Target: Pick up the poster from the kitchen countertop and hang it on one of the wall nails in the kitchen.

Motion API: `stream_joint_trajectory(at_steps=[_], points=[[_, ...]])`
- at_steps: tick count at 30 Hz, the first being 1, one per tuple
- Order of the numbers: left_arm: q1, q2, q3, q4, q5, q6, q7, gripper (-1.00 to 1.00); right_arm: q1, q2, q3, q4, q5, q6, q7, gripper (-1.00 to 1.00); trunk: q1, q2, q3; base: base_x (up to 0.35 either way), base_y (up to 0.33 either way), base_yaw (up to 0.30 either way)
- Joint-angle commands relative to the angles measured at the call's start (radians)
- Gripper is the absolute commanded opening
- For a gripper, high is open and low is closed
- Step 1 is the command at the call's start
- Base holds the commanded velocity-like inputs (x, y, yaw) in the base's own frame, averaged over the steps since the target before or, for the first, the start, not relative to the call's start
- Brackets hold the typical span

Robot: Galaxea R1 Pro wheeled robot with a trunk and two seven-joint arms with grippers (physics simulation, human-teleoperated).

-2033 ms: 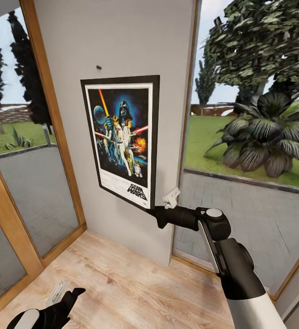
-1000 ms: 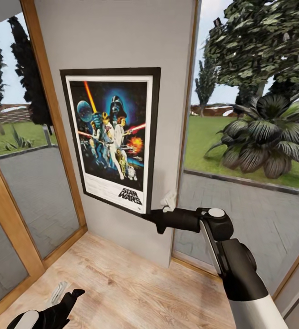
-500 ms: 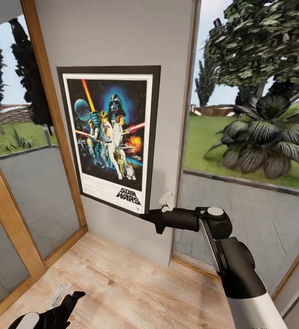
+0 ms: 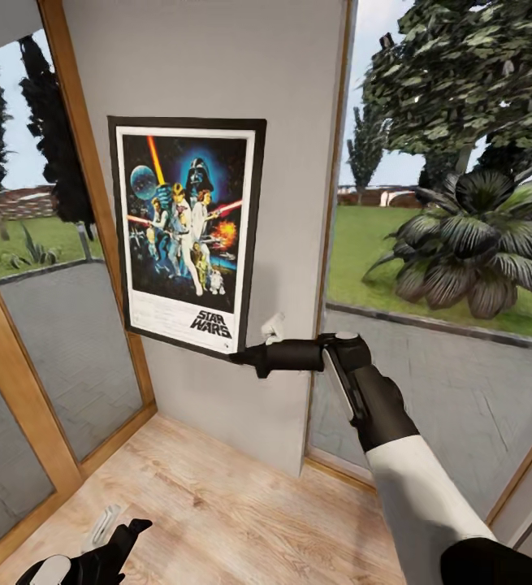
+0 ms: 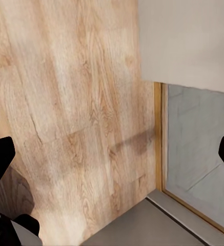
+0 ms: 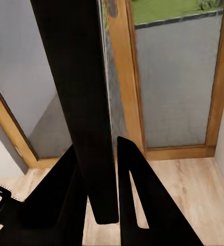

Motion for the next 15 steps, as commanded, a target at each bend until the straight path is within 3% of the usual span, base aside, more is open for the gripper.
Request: stream_joint_trajectory(at_steps=[1,6,9,10,15], points=[[-0.001,0.000,0.002,-0.001,0.011,0.005,0.009,1.00,-0.009,0.001,-0.001,0.011,-0.002,-0.005,0.010,-1.00,-0.003,0.005,0.001,0.000,0.000,0.000],[-0.003,0.000,0.001,-0.001,0.010,0.005,0.010,1.00,-0.033,0.005,0.006,0.048,-0.027,-0.081,0.010,-1.00,-0.023,0.040,0.017,0.000,0.000,0.000],[-0.004,0.000,0.001,0.000,0.010,0.005,0.014,1.00,-0.036,0.002,0.042,0.053,-0.023,-0.170,0.009,-1.00,-0.034,0.061,0.026,0.000,0.000,0.000],[-0.004,0.000,0.001,0.000,0.010,0.005,0.016,1.00,-0.036,0.000,0.074,0.053,-0.021,-0.202,0.009,-1.00,-0.038,0.068,0.029,0.000,0.000,0.000],[-0.004,0.000,0.001,0.000,0.010,0.005,0.018,1.00,-0.035,-0.003,0.137,0.054,-0.018,-0.239,0.005,-1.00,-0.057,0.103,0.045,0.000,0.000,0.000]])
